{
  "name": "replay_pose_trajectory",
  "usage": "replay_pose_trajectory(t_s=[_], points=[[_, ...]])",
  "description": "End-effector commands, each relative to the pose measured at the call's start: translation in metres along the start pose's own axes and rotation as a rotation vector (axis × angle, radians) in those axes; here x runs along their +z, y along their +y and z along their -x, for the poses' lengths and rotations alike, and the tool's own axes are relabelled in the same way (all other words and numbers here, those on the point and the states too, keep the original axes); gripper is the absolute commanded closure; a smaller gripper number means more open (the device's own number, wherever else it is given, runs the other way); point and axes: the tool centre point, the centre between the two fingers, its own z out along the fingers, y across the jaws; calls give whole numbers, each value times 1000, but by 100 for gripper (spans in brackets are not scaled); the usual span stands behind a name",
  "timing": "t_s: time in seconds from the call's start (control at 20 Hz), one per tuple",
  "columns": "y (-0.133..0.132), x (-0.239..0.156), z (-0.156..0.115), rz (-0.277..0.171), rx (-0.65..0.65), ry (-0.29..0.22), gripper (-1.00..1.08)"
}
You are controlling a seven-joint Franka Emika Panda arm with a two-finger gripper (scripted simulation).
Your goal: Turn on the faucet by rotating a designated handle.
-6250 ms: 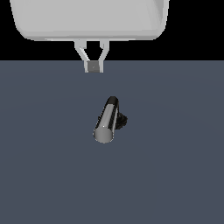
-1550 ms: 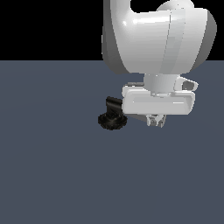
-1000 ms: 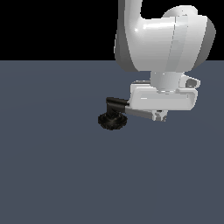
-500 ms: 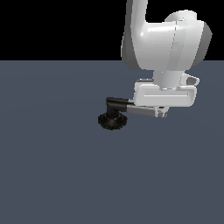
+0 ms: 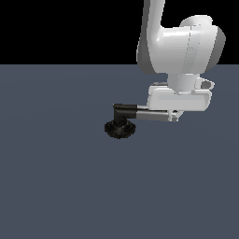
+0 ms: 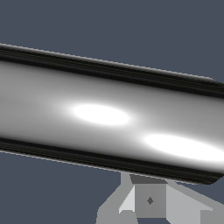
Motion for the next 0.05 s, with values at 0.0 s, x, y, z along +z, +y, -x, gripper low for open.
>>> replay_pose_trajectory(t_s=[0.0], points=[[12,0,-4,6,11,5,108]])
